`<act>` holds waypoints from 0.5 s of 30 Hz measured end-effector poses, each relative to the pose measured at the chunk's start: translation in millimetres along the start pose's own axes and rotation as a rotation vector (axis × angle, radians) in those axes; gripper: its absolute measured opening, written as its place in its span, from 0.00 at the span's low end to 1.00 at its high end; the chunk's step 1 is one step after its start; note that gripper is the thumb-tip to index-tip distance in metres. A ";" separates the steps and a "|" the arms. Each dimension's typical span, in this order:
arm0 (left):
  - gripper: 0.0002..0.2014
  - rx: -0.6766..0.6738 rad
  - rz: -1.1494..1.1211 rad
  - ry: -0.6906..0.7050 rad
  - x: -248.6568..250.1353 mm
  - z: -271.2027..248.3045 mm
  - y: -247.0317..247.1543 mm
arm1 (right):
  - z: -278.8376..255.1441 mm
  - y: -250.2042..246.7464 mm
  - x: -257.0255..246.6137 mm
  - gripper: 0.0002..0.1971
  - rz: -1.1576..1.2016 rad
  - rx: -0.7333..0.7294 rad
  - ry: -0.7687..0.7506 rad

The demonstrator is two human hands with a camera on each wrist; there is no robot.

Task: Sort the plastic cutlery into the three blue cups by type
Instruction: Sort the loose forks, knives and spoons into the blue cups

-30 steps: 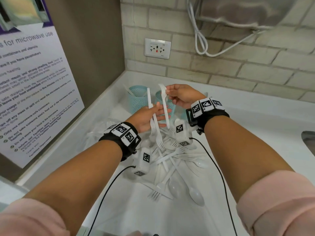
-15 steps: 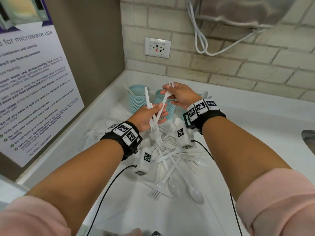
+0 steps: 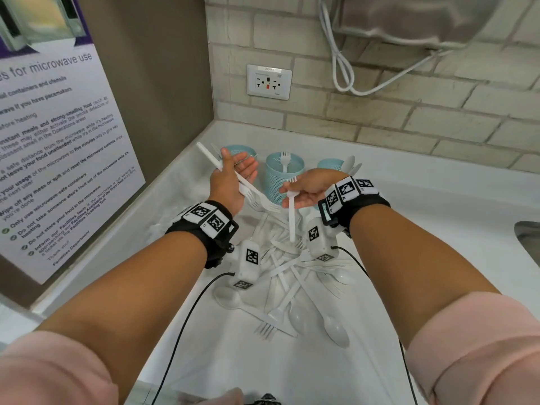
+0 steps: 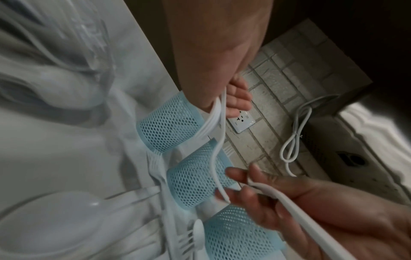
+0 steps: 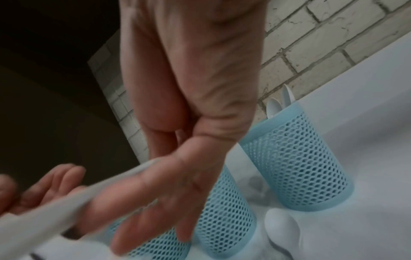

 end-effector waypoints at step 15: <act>0.14 0.045 0.037 -0.001 -9.9 -0.5 -4.0 | 8.0 -14.9 -1.3 0.17 0.145 0.357 -0.191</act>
Point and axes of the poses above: each hand's wrist, its own z-axis towards the middle knuckle, its own y-axis out of the palm, x = y × z, the point moved 5 cm from there along z, towards the middle knuckle, and after that the axes turned 10 degrees about -z, right-handed, at the moved point
